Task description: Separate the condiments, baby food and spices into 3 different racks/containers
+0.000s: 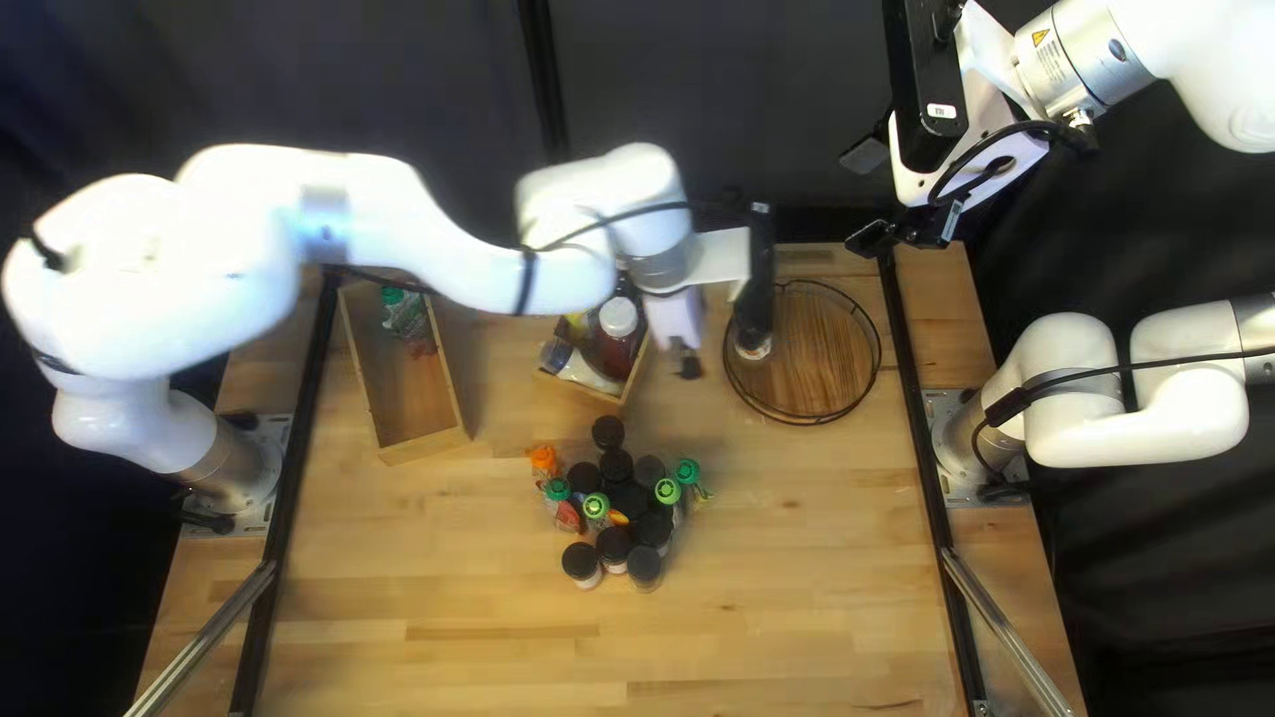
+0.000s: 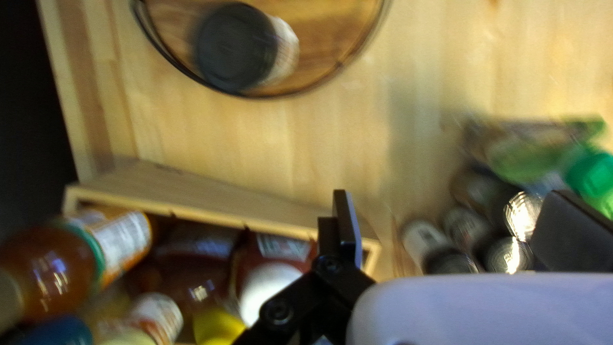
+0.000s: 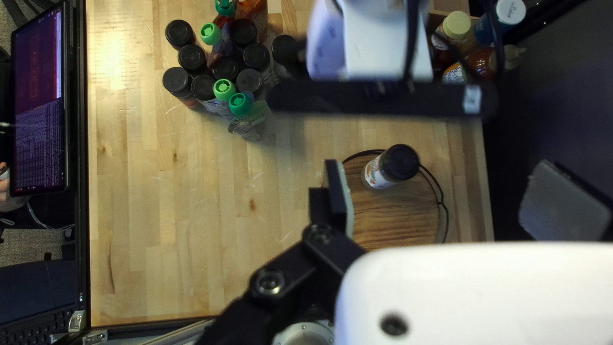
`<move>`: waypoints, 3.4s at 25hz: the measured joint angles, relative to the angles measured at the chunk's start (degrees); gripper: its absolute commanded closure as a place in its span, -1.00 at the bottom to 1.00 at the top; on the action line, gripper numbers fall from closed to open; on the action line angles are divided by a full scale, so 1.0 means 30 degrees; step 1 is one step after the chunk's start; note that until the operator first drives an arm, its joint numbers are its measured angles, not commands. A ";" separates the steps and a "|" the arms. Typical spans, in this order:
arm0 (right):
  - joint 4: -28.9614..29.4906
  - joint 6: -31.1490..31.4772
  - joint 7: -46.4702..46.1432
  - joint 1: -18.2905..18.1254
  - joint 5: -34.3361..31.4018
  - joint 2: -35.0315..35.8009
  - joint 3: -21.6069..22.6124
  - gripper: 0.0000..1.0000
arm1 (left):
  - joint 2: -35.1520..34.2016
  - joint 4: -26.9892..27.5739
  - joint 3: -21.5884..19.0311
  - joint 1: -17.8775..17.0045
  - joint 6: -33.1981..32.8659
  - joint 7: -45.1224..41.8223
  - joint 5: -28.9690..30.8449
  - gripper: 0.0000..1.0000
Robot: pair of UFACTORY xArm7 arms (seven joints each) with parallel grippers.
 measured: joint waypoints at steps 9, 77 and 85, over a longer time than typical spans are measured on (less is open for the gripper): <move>0.0000 0.0000 0.0000 0.0000 0.0000 0.0000 0.0000 -1.00 | -0.7123 -0.7742 -0.1299 -0.1047 0.0893 0.2248 0.0215 -1.00; 0.0000 0.0000 0.0000 0.0000 0.0000 0.0000 0.0000 -1.00 | -2.1443 -2.0563 0.0843 0.0749 0.2837 0.0177 0.6874 1.00; 0.0000 0.0000 0.0000 0.0000 0.0000 0.0000 0.0000 -1.00 | -2.0551 -2.1851 0.2057 0.1930 0.0025 0.0930 0.8599 1.00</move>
